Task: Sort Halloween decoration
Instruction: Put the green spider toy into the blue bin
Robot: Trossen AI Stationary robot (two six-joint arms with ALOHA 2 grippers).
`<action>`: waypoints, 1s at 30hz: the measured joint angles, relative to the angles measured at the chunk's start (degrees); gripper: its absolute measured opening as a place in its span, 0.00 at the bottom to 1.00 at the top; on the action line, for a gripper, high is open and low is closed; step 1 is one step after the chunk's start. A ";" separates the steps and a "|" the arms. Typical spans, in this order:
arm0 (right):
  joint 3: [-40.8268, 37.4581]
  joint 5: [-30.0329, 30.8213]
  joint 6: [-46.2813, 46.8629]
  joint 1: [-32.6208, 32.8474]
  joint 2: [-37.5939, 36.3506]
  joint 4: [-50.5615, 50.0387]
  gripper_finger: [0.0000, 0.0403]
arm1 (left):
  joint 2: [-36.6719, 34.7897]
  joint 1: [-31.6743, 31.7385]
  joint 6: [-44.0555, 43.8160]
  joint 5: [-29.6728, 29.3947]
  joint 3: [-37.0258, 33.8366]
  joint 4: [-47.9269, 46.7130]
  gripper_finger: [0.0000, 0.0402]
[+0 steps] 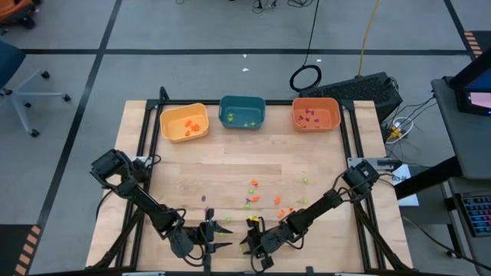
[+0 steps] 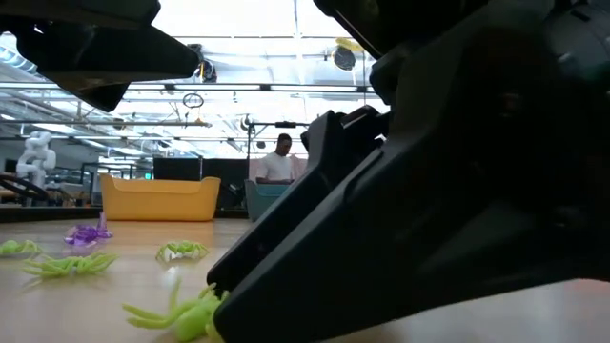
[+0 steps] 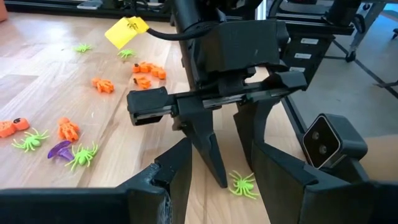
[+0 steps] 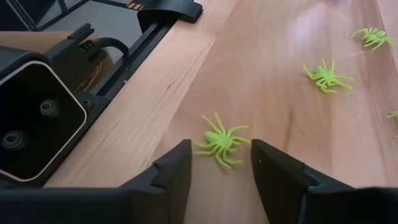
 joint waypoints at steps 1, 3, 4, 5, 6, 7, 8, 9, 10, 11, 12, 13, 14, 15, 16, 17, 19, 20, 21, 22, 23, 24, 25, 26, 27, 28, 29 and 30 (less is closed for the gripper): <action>0.00 0.00 0.00 -0.02 -0.02 -0.08 0.35 | 0.00 0.00 -0.02 0.00 0.00 0.01 0.41; 0.00 0.02 0.00 -0.02 -0.02 -0.23 0.30 | 0.00 0.00 -0.02 0.00 0.00 0.01 0.41; 0.00 0.04 0.04 -0.02 -0.02 -0.23 0.27 | 0.00 0.00 -0.04 0.00 0.00 -0.01 0.41; 0.00 0.06 0.23 -0.02 -0.01 -0.21 0.25 | 0.00 0.00 -0.04 0.00 0.00 0.00 0.41; 0.00 0.07 0.41 -0.02 0.00 -0.18 0.23 | 0.00 0.00 -0.04 0.00 0.00 0.00 0.41; 0.00 0.07 0.64 -0.04 -0.01 -0.18 0.20 | 0.00 0.00 -0.04 0.00 0.00 0.02 0.41; 0.00 0.09 0.89 -0.05 0.00 -0.18 0.18 | 0.00 0.00 -0.04 0.00 0.00 0.04 0.41; 0.00 0.14 1.12 -0.06 -0.02 -0.21 0.15 | 0.00 0.00 -0.07 0.00 0.00 0.08 0.41; 0.00 0.21 1.34 -0.06 -0.02 -0.21 0.13 | 0.00 0.00 -0.07 0.00 0.00 0.08 0.41; 0.00 0.28 1.42 -0.06 -0.02 -0.21 0.11 | 0.00 0.00 -0.07 0.00 0.00 0.10 0.41; 0.00 0.31 1.48 -0.06 -0.01 -0.22 0.09 | 0.00 0.00 -0.07 0.00 0.00 0.10 0.41; 0.00 0.33 1.49 -0.06 0.00 -0.22 0.06 | 0.00 0.00 -0.07 0.00 0.00 0.10 0.41; 0.00 0.35 1.49 -0.06 -0.02 -0.22 0.04 | -0.02 0.00 -0.09 0.00 0.00 0.10 0.41; 0.00 0.37 1.49 -0.06 -0.01 -0.23 0.02 | 0.00 0.00 -0.09 0.00 0.00 0.12 0.41; 0.00 0.37 1.49 -0.06 -0.02 -0.23 0.01 | 0.00 0.00 -0.09 0.00 0.00 0.12 0.41; 0.00 0.39 1.49 -0.06 -0.02 -0.23 0.01 | 0.00 0.00 -0.09 0.00 0.00 0.12 0.41; 0.00 0.57 1.51 -0.06 0.00 -0.21 0.01 | 0.00 0.00 -0.09 0.00 0.00 0.12 0.41; 0.00 0.57 1.50 -0.09 -0.01 -0.17 0.01 | 0.00 0.00 -0.10 0.00 0.00 0.14 0.41; 0.00 0.56 1.51 -0.14 -0.02 -0.12 0.00 | 0.00 0.00 -0.11 0.00 0.00 0.15 0.41; 0.00 0.55 1.49 -0.20 -0.02 0.00 0.00 | 0.00 0.00 -0.11 0.00 0.00 0.15 0.41; 0.00 0.55 1.49 -0.22 0.01 0.04 0.00 | 0.00 0.00 -0.11 0.00 0.00 0.15 0.41; 0.00 0.55 1.49 -0.30 0.01 0.06 0.00 | 0.00 0.00 -0.11 0.00 0.00 0.15 0.41; 0.00 0.55 1.49 -0.32 0.01 0.08 0.00 | 0.00 -0.02 -0.11 0.00 0.00 0.17 0.41; 0.00 0.55 1.36 -0.32 -0.12 0.01 0.00 | 0.00 -0.04 -0.13 0.00 0.00 0.17 0.41; 0.00 0.44 1.08 -0.32 -0.26 -0.09 0.00 | 0.00 -0.04 -0.14 0.00 0.00 0.17 0.41; 0.00 0.17 0.86 -0.32 -0.40 -0.18 0.00 | 0.00 -0.04 -0.19 0.00 0.00 0.17 0.41; -0.04 0.15 0.54 -0.32 -0.78 -0.45 0.00 | -0.01 -0.04 -0.29 0.01 0.00 0.19 0.41; -0.07 0.12 0.18 -0.31 -1.22 -0.82 0.00 | 0.00 -0.04 -0.31 0.00 0.00 0.19 0.41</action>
